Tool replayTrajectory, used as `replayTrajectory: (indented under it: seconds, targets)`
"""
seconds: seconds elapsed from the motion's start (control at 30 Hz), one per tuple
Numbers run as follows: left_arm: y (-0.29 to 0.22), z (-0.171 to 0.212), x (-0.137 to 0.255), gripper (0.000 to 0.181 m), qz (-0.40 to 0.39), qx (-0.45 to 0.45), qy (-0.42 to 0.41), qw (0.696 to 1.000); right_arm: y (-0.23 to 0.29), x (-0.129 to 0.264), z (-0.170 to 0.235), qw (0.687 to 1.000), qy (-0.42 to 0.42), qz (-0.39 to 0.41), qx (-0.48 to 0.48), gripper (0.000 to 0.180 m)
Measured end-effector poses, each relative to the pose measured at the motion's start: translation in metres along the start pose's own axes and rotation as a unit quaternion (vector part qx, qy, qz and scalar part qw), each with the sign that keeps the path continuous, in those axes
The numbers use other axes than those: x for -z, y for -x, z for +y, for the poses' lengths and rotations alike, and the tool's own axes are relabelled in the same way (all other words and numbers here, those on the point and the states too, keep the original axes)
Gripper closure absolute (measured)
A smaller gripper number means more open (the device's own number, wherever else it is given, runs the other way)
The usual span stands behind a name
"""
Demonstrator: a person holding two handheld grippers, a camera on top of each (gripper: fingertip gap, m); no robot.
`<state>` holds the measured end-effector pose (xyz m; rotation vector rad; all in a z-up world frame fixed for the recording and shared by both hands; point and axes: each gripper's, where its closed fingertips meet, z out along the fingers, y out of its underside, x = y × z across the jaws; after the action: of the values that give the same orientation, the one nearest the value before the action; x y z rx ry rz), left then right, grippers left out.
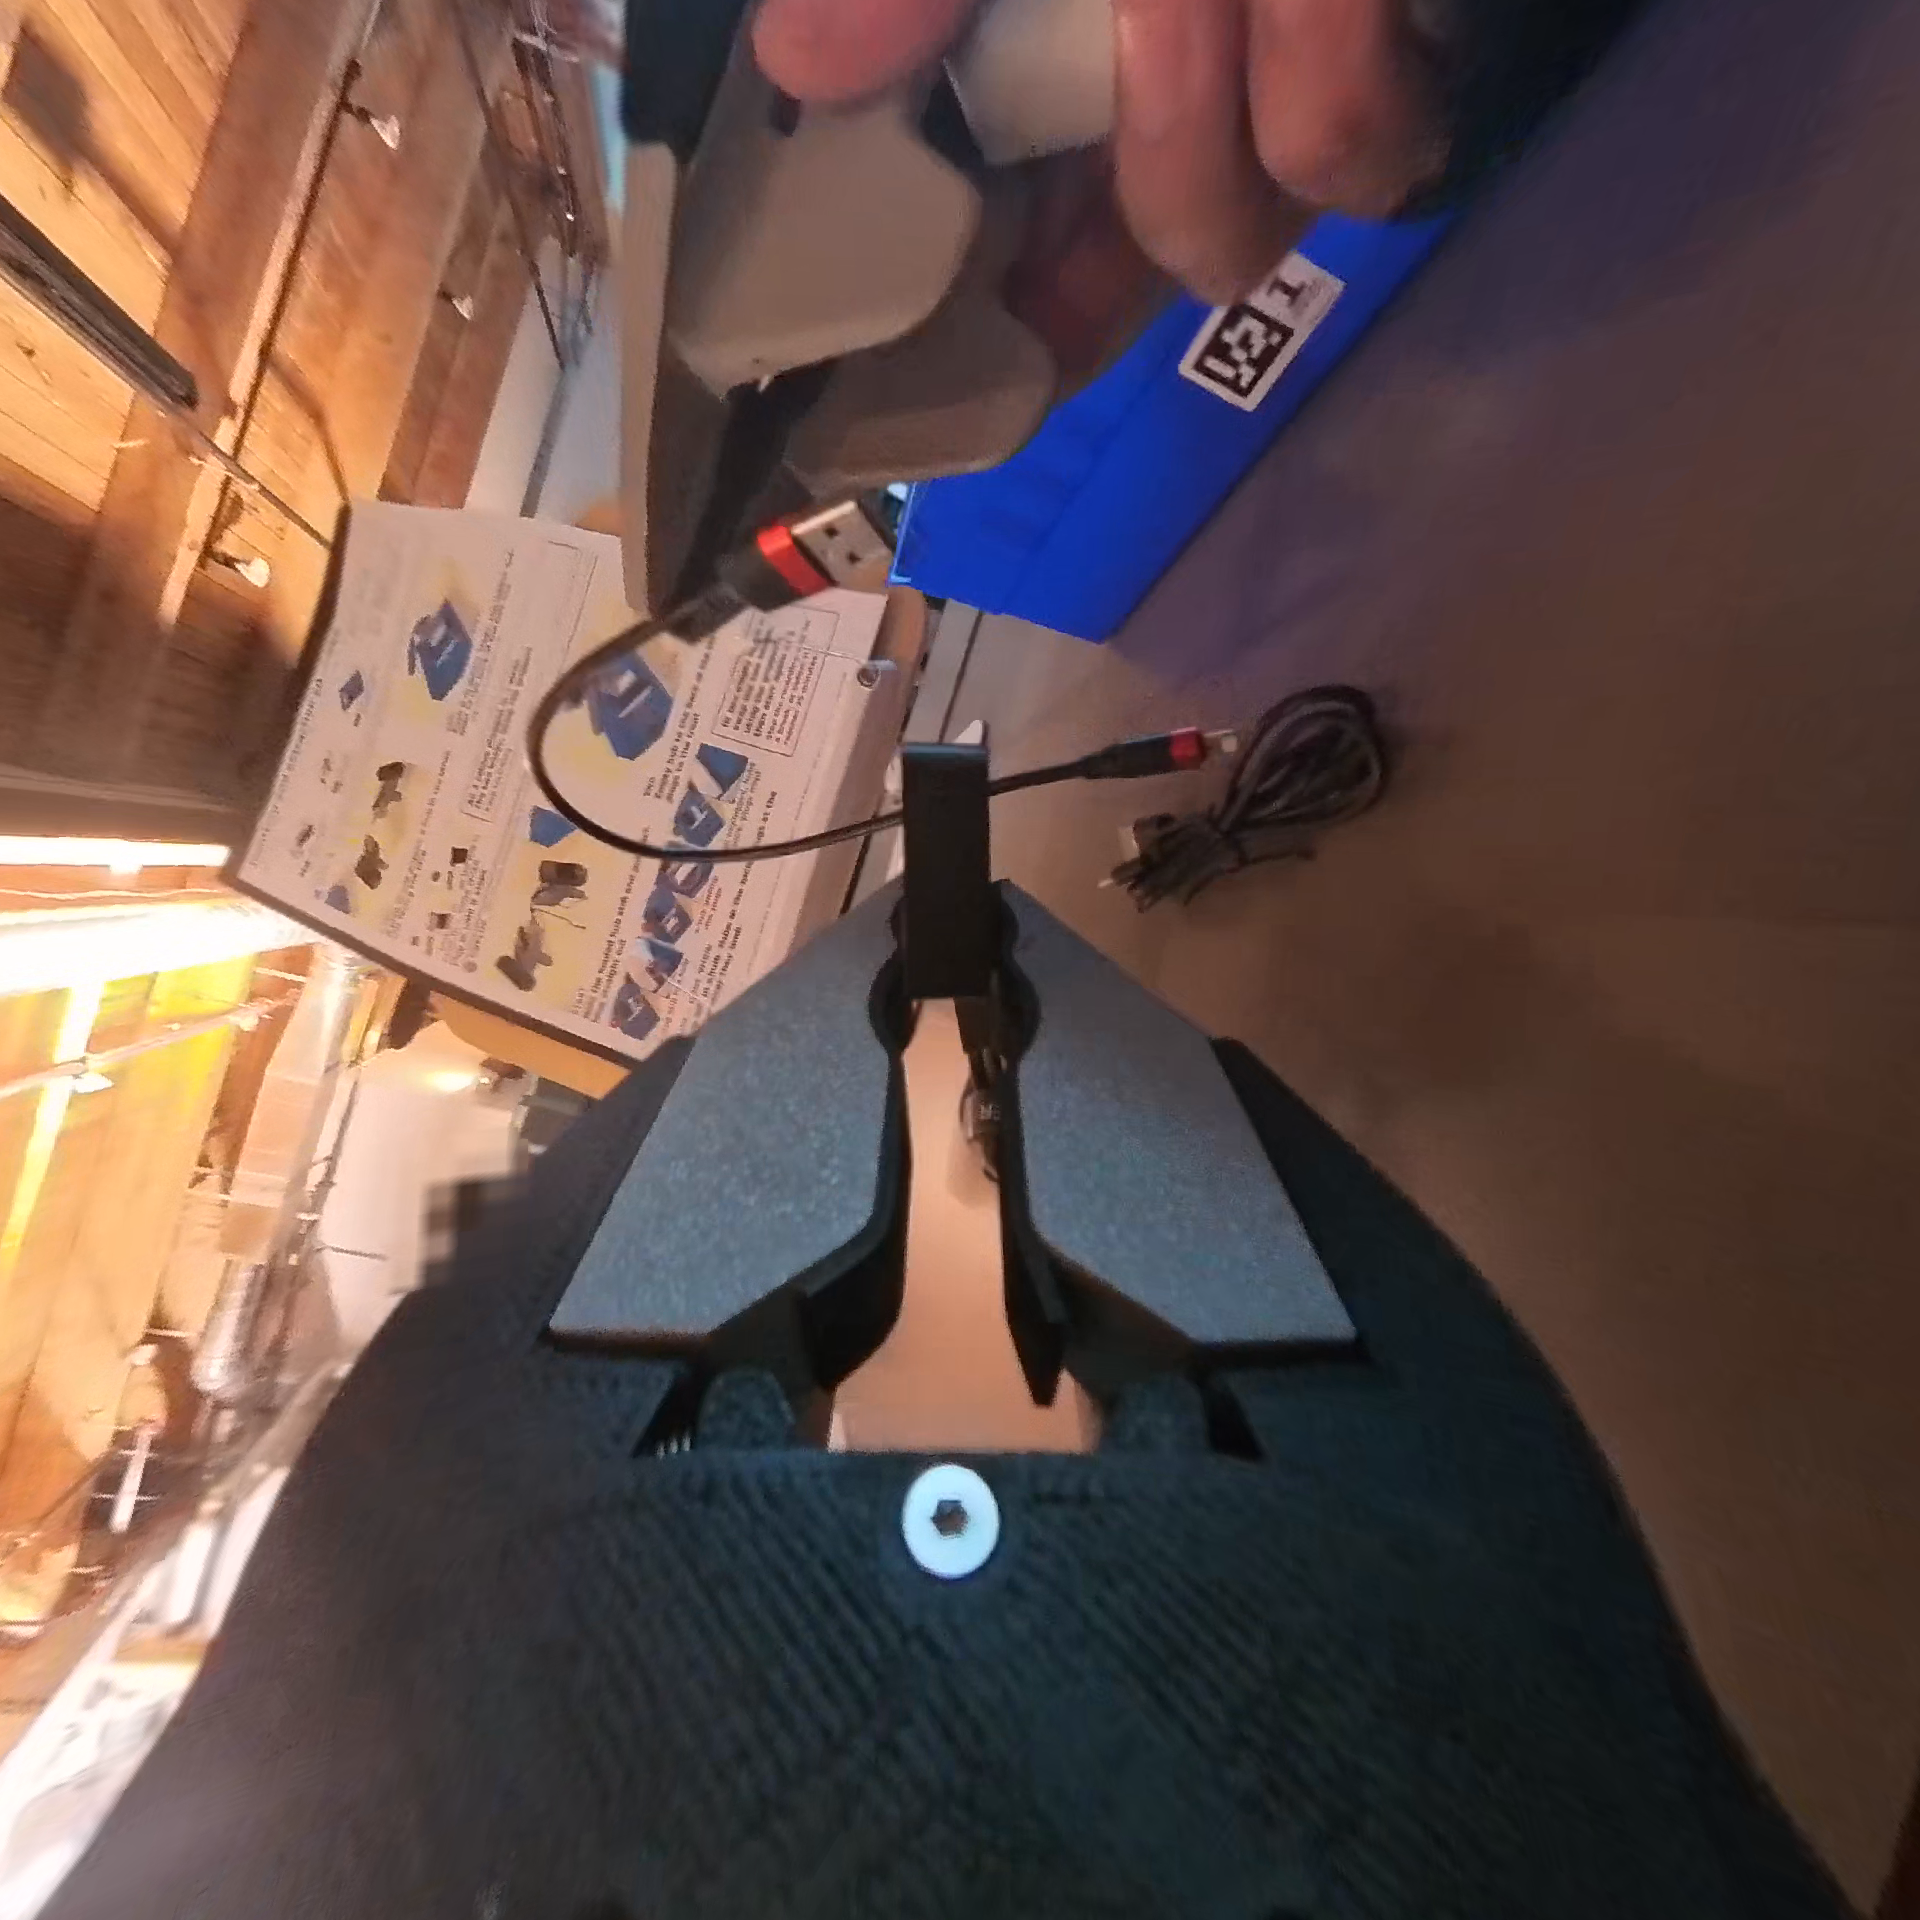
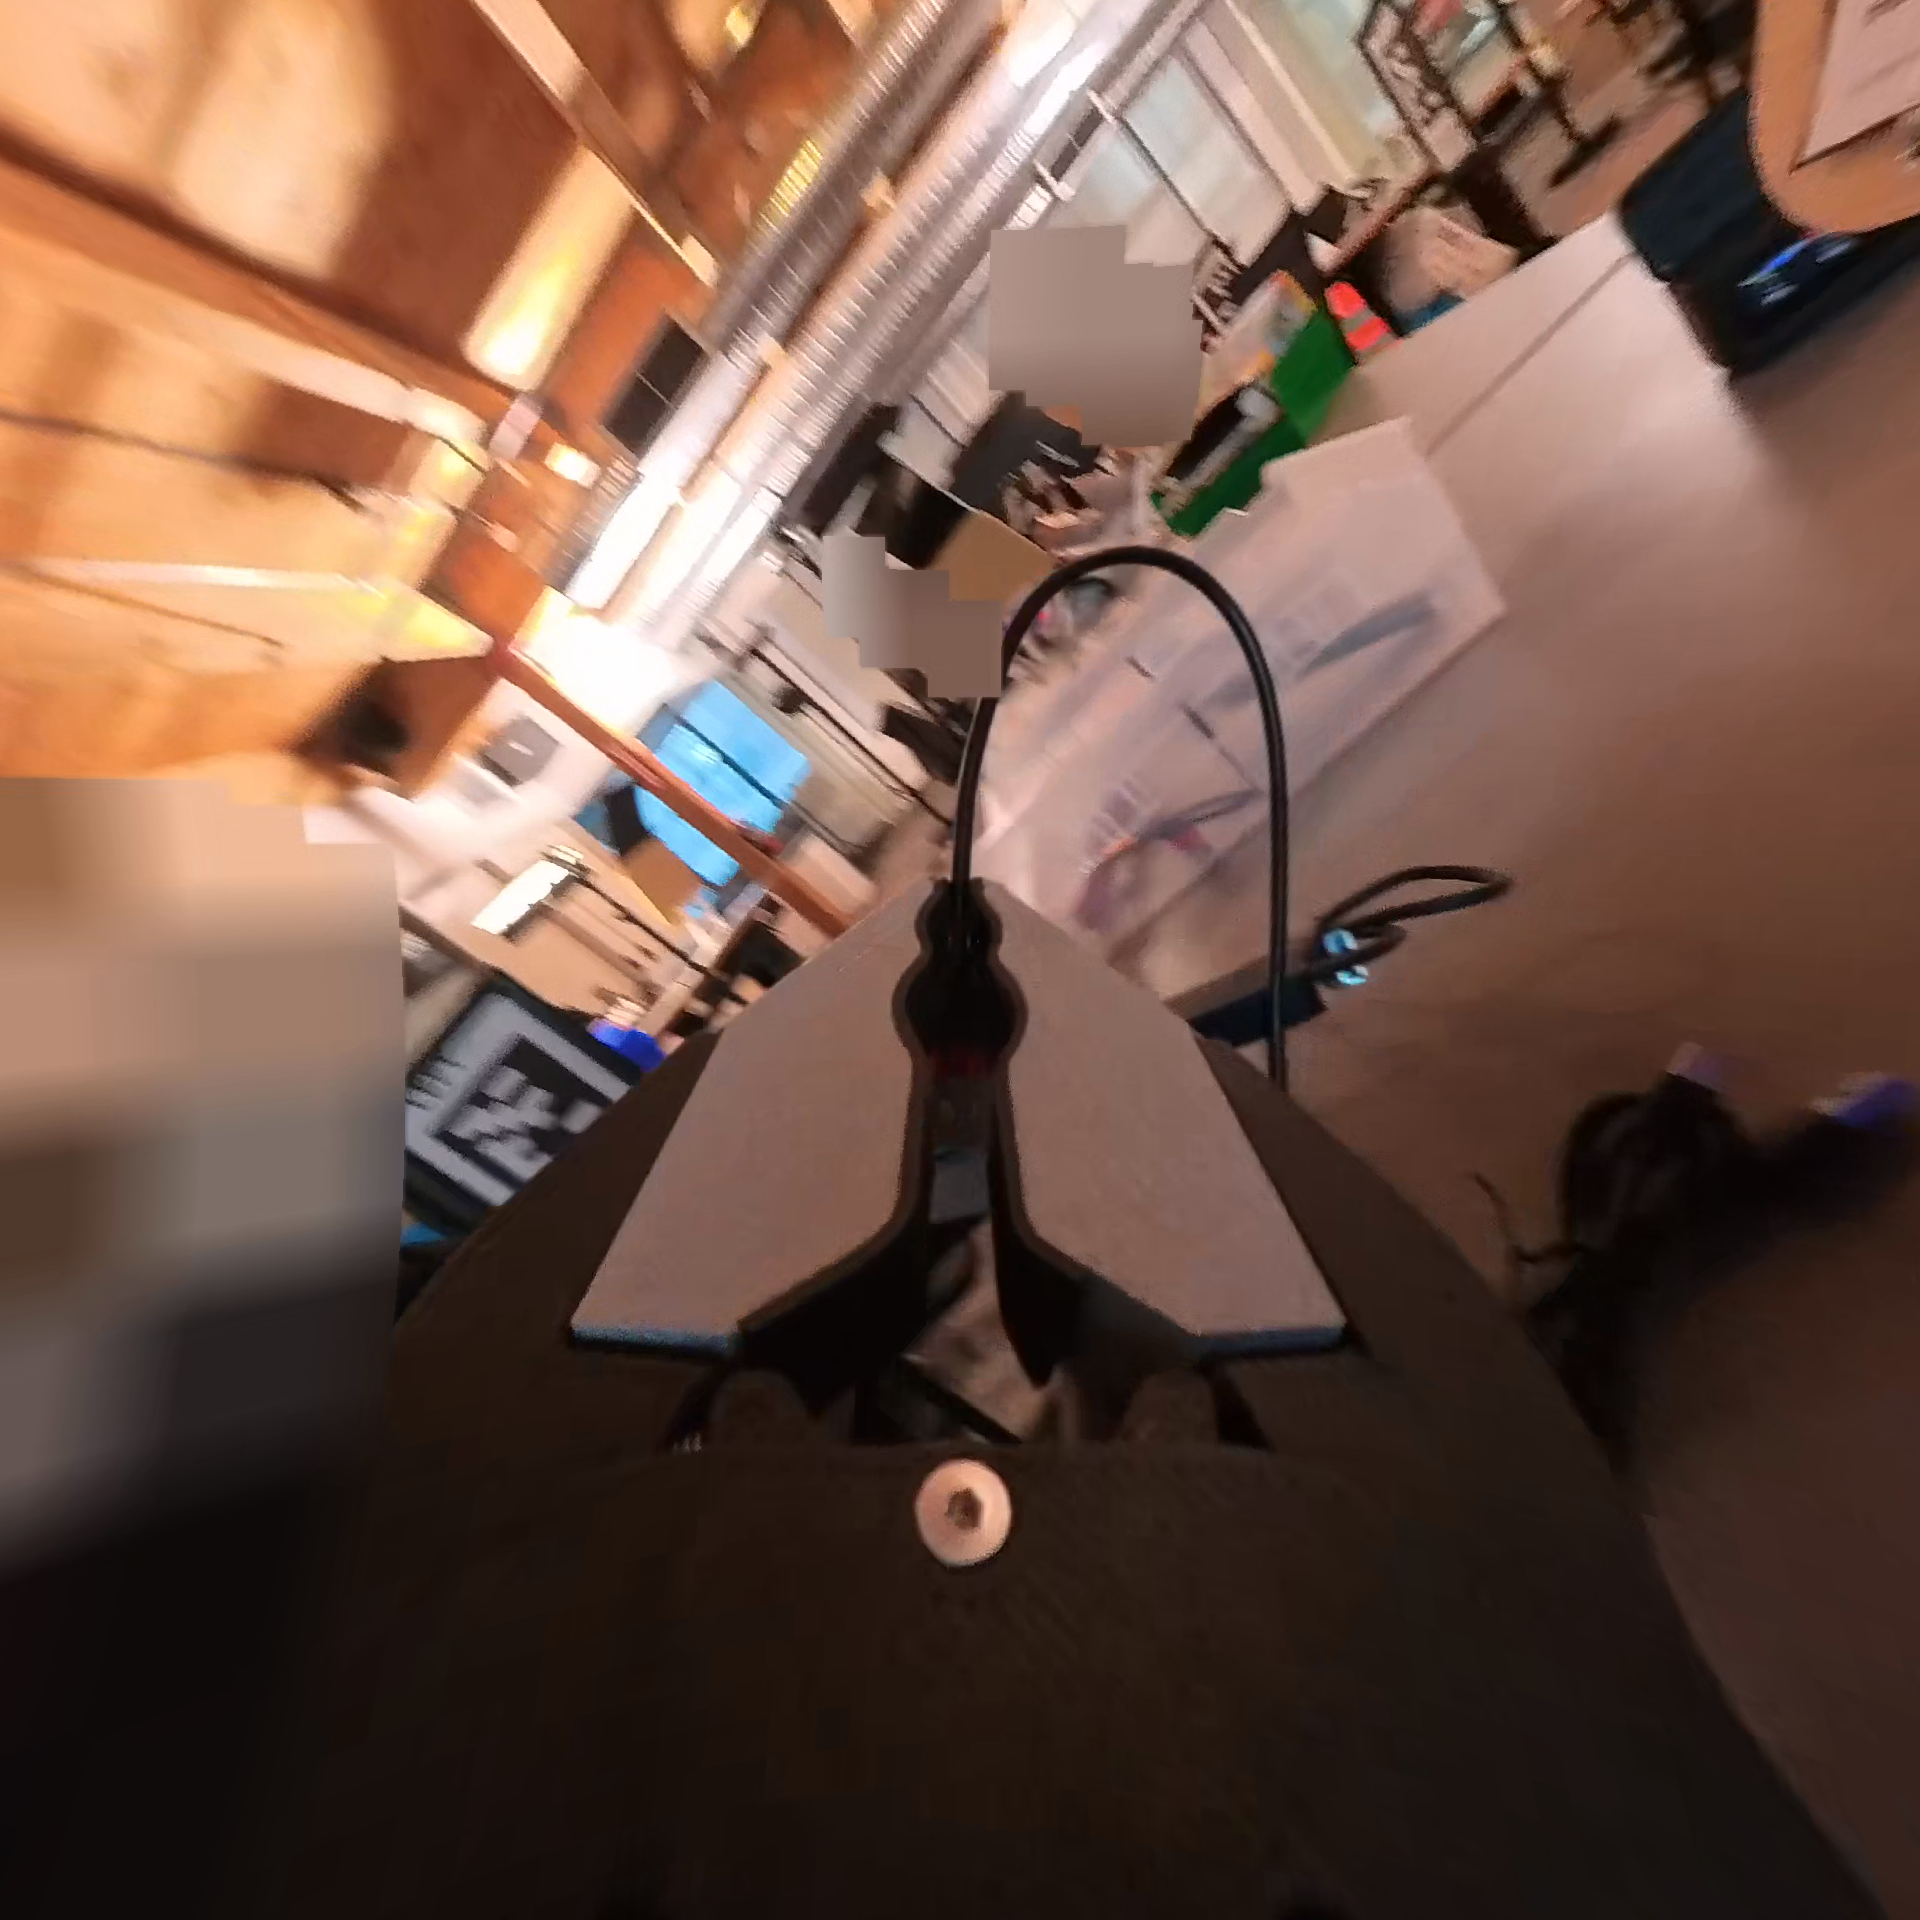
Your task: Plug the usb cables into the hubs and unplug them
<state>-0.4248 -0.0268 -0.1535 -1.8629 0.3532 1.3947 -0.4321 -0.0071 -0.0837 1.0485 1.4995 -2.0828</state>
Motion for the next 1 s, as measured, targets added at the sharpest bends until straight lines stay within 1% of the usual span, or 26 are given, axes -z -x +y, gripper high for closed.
replayTrajectory:
  seconds: [0.1, 0.27, 0.37, 0.53, 0.6, 0.67, 0.73, 0.8, 0.9, 1.0]
  targets:
    - [0.005, -0.001, 0.002, 0.173, 0.016, 0.052, -0.003, 0.999, 0.006, 0.002, -0.007, 0.996, -0.034, -0.056, -0.058, 0.18]
    - [0.016, -0.006, 0.008, 0.172, 0.044, 0.136, -0.017, 0.99, 0.005, 0.001, -0.01, 0.993, -0.056, -0.065, -0.076, 0.18]
    - [0.019, -0.01, 0.011, 0.172, 0.053, 0.154, -0.028, 0.986, 0.001, 0.001, -0.011, 0.995, -0.062, -0.047, -0.067, 0.18]
    - [0.013, -0.004, 0.007, 0.173, 0.055, 0.129, -0.018, 0.99, -0.001, 0.004, -0.014, 0.994, -0.072, -0.041, -0.066, 0.18]
    - [0.006, -0.006, 0.007, 0.173, 0.065, 0.105, -0.032, 0.992, -0.003, 0.005, -0.014, 0.996, -0.072, -0.029, -0.054, 0.18]
    - [-0.009, -0.007, 0.005, 0.173, 0.099, 0.106, -0.047, 0.988, -0.004, 0.005, -0.015, 0.997, -0.071, -0.012, -0.033, 0.18]
    - [-0.029, -0.004, 0.003, 0.173, 0.153, 0.133, -0.052, 0.978, -0.002, 0.006, -0.015, 0.998, -0.066, -0.004, -0.016, 0.18]
    - [-0.039, 0.001, 0.001, 0.173, 0.175, 0.137, -0.047, 0.974, 0.001, 0.006, -0.016, 0.998, -0.065, -0.005, -0.008, 0.18]
    - [-0.045, 0.013, 0.0, 0.173, 0.185, 0.102, -0.027, 0.977, 0.001, 0.009, -0.018, 0.998, -0.065, 0.001, 0.001, 0.18]
    - [-0.054, 0.028, 0.005, 0.171, 0.206, 0.04, -0.002, 0.978, 0.0, 0.011, -0.02, 0.998, -0.065, 0.001, 0.003, 0.18]
